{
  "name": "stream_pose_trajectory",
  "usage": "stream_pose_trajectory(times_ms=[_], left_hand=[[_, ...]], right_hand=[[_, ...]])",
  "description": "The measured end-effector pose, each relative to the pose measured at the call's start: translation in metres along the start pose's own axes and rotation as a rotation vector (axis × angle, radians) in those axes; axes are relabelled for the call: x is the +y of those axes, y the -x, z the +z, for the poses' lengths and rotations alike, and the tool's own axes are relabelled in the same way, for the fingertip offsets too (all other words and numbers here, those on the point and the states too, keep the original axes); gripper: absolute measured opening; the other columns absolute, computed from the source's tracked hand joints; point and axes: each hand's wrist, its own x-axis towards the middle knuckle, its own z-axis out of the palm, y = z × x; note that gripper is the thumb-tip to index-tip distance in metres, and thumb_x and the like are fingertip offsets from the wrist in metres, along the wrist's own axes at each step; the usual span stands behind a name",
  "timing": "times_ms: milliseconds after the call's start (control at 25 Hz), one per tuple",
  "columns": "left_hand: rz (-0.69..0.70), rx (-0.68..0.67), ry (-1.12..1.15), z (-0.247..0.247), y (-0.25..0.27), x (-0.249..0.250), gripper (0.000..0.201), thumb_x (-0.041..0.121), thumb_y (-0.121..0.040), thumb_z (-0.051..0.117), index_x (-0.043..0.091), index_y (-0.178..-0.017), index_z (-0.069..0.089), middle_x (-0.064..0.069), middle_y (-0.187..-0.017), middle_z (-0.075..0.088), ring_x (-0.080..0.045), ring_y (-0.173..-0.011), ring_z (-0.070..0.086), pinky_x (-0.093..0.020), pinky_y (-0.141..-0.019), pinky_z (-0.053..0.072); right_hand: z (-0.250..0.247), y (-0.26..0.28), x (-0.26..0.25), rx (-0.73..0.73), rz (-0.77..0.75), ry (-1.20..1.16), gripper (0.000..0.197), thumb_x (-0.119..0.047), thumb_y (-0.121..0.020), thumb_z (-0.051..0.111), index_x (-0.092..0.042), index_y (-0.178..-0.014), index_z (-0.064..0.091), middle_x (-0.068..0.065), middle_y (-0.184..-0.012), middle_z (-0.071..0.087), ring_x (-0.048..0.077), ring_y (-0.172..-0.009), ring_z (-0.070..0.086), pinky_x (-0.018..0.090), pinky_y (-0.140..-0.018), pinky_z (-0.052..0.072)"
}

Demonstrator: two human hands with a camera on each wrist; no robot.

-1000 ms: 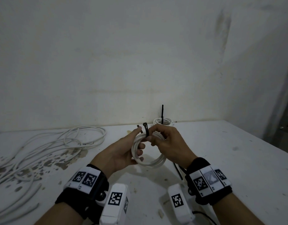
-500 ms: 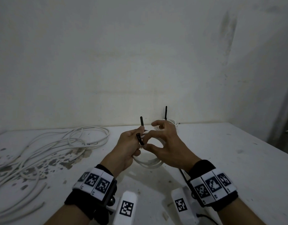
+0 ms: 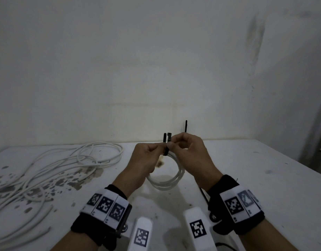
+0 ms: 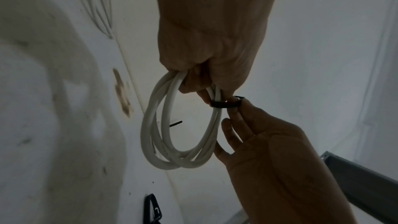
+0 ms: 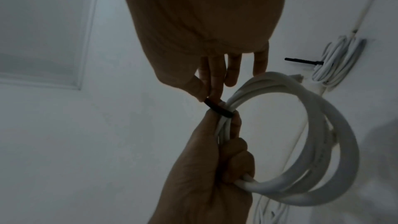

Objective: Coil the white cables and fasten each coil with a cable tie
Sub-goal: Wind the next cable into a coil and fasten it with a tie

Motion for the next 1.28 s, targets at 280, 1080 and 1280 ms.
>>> stream_pose_trajectory(times_ms=[280,1080,1280], left_hand=[[0.118,0.008,-0.136,0.001,0.001,-0.002,0.026,0.031,-0.096,0.061,0.012,-0.092,0.079,0.014,-0.050,0.060,0.000,-0.033,0.046,-0.006,-0.040,0.031],[0.261,0.030,-0.337,-0.019,-0.007,-0.007,0.020,0.023,-0.094,0.063,0.028,-0.108,0.076,0.011,-0.091,0.077,0.001,-0.080,0.069,-0.014,-0.066,0.049],[0.241,0.020,-0.368,-0.021,-0.009,-0.006,0.020,0.025,-0.093,0.063,0.028,-0.108,0.077,0.012,-0.091,0.076,-0.001,-0.082,0.070,-0.018,-0.073,0.051]], right_hand=[[-0.006,-0.004,-0.010,-0.100,0.111,-0.122,0.031,-0.003,-0.089,0.067,-0.015,-0.117,0.061,-0.003,-0.077,0.074,0.002,-0.071,0.070,0.008,-0.058,0.048],[0.016,-0.013,0.006,0.022,-0.173,0.443,0.030,-0.015,-0.095,0.053,-0.018,-0.122,0.066,-0.003,-0.093,0.067,0.018,-0.102,0.058,0.017,-0.073,0.040],[0.021,-0.011,0.006,0.093,-0.226,0.427,0.030,-0.013,-0.093,0.055,-0.017,-0.120,0.068,-0.005,-0.086,0.065,0.008,-0.079,0.058,0.004,-0.064,0.039]])
